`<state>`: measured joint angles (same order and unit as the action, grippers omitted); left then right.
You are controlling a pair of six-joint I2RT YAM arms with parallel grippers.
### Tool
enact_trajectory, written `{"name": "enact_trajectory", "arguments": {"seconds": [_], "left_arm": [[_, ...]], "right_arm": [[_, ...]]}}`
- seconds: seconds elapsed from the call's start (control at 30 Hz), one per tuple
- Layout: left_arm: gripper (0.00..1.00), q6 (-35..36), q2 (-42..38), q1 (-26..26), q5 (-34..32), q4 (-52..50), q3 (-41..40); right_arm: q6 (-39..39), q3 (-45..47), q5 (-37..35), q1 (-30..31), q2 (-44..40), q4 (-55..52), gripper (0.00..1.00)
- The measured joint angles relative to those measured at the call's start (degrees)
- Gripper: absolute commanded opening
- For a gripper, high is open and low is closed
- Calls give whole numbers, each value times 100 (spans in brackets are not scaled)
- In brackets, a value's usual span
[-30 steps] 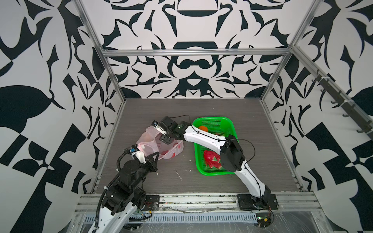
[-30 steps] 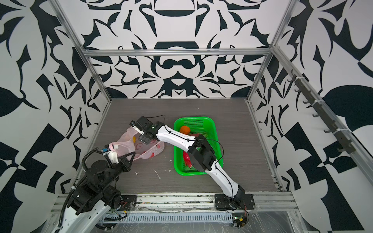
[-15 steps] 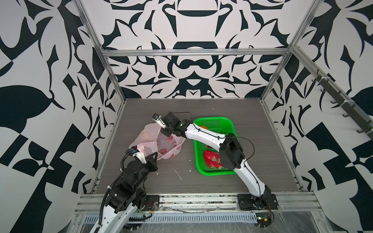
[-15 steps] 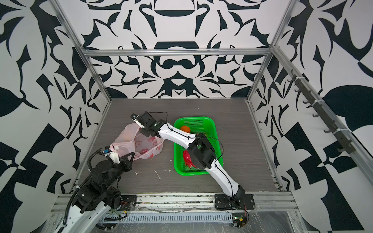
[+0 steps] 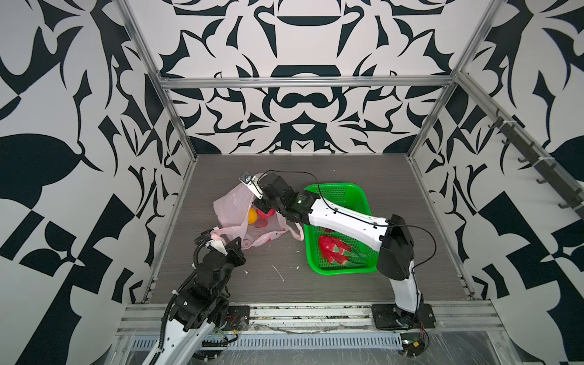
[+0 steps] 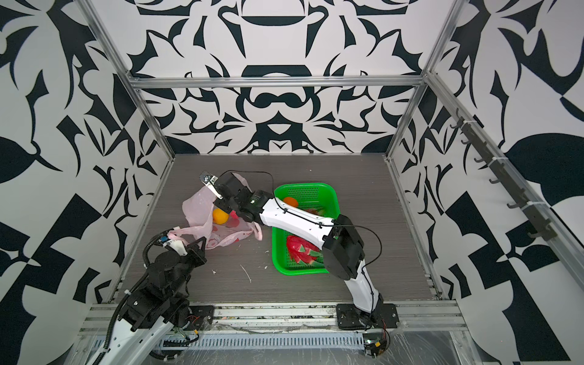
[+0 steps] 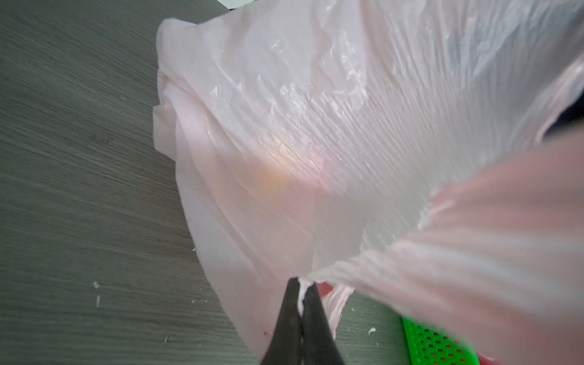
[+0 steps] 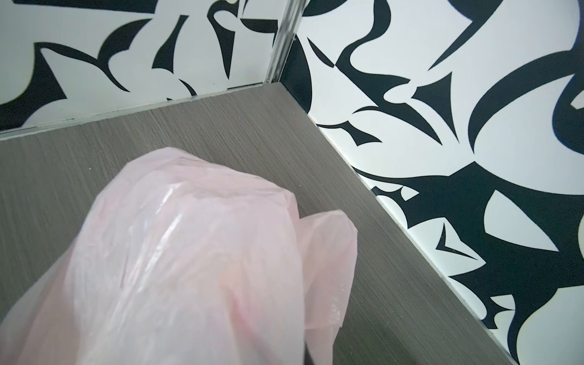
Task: Untie the knot of the plastic bag and take out the fruit
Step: Pick up the fruit from the plastic bag.
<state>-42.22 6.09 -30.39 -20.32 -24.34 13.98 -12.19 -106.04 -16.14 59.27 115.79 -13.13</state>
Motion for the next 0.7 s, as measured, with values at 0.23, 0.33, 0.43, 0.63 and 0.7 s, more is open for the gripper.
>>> {"name": "enact_trajectory", "arguments": {"seconds": [0.23,0.33,0.43,0.63,0.7], "left_arm": [[0,-116,-42,0,-118,-11,-140],[0,-151,-81,0,-133,-37,-142],[0,-186,-197,0,-118,-105,-153],[0,-190,-485,0,15,-361,-153],[0,-186,-485,0,92,-450,-153]], "right_arm": [[129,428,-197,120,-35,131,3],[284,507,-289,109,-35,105,15],[468,540,-341,103,-35,52,34],[1060,1019,-302,85,-299,-284,58],[1322,1276,-289,94,-564,-520,61]]}}
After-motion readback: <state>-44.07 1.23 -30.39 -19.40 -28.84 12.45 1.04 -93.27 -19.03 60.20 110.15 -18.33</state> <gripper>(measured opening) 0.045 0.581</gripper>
